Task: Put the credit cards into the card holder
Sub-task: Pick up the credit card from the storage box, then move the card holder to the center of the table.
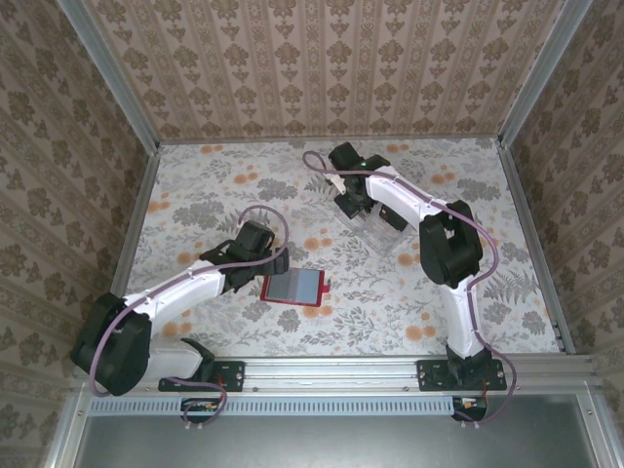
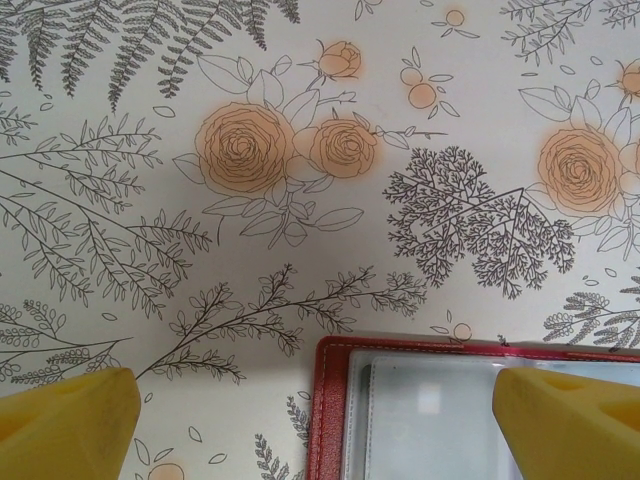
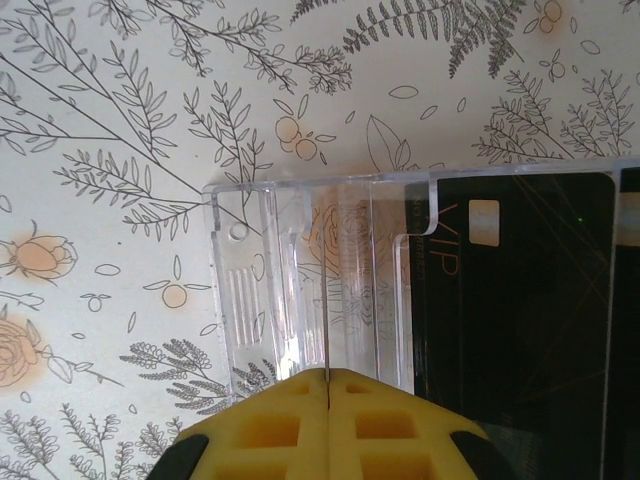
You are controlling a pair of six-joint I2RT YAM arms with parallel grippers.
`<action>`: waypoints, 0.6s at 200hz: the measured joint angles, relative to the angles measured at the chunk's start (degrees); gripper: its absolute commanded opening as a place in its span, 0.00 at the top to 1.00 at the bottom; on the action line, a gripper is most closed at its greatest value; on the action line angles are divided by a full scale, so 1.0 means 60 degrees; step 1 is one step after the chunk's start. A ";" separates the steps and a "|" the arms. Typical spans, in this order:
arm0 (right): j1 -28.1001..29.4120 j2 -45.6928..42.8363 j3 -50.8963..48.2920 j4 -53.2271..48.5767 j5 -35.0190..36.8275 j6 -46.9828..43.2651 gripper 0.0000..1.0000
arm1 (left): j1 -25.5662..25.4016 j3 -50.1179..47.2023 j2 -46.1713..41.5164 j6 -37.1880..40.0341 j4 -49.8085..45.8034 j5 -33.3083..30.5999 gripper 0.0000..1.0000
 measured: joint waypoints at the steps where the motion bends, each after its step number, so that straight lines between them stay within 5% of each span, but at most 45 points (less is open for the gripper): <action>1: 0.0000 -0.0015 0.0000 0.0000 -0.0015 0.0000 1.00 | 0.0000 0.0000 0.0004 0.0000 0.0000 0.0000 0.00; 71: 0.0200 -0.1770 -0.0025 0.0018 -0.0703 0.0816 1.00 | 0.0007 0.0004 0.0197 0.0004 0.0000 -0.0044 0.00; 120: 0.1166 -0.3147 -0.1741 0.0856 -0.1858 0.3151 1.00 | 0.0007 -0.0372 -0.0102 -0.0251 0.0073 -0.0051 0.00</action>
